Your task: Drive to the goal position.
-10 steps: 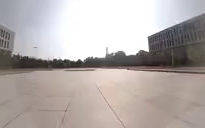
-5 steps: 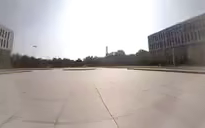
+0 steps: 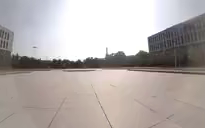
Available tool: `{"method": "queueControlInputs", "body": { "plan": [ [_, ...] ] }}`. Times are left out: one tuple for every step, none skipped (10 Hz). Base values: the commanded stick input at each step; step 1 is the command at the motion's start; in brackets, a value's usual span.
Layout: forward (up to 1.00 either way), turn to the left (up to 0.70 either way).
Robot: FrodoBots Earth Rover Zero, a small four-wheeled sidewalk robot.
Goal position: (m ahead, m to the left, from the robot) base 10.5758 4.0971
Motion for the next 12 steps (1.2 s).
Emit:
{"method": "queueControlInputs", "body": {
  "plan": [
    [0.7, 0.0],
    [0.7, 0.0],
    [0.7, 0.0],
    [0.7, 0.0],
    [0.7, 0.0],
    [0.7, 0.0],
    [0.7, 0.0],
    [0.7, 0.0],
    [0.7, 0.0],
    [0.7, 0.0],
    [0.7, 0.0],
    [0.7, 0.0]
  ]
}}
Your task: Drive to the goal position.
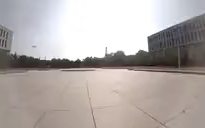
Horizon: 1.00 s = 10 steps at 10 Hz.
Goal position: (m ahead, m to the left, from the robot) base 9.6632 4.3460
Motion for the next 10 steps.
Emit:
{"method": "queueControlInputs", "body": {
  "plan": [
    [0.7, 0.0],
    [0.7, 0.0],
    [0.7, 0.0],
    [0.7, 0.0],
    [0.7, 0.0],
    [0.7, 0.0],
    [0.7, 0.0],
    [0.7, 0.0],
    [0.7, 0.0],
    [0.7, 0.0]
  ]
}}
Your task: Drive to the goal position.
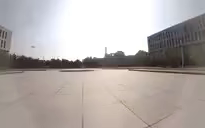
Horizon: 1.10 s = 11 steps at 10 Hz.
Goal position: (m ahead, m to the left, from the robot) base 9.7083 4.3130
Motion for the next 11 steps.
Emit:
{"method": "queueControlInputs", "body": {
  "plan": [
    [0.7, 0.0],
    [0.7, 0.0],
    [0.7, 0.0],
    [0.7, 0.0],
    [0.7, 0.0],
    [0.7, 0.0],
    [0.7, 0.0],
    [0.7, 0.0],
    [0.7, 0.0],
    [0.7, 0.0],
    [0.7, 0.0]
  ]
}}
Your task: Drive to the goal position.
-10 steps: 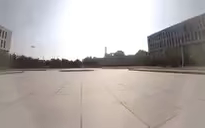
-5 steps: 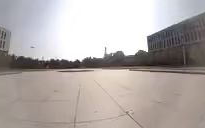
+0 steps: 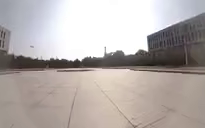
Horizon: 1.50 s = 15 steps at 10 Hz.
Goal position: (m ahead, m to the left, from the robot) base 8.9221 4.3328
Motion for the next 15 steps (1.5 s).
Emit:
{"method": "queueControlInputs", "body": {
  "plan": [
    [0.7, 0.0],
    [0.7, 0.0],
    [0.7, 0.01],
    [0.7, 0.02],
    [0.7, 0.02],
    [0.7, 0.02],
    [0.7, 0.0],
    [0.7, 0.01],
    [0.7, 0.02],
    [0.7, 0.02],
    [0.7, 0.02],
    [0.7, 0.02],
    [0.7, 0.02],
    [0.7, 0.02],
    [0.7, 0.02]
  ]
}}
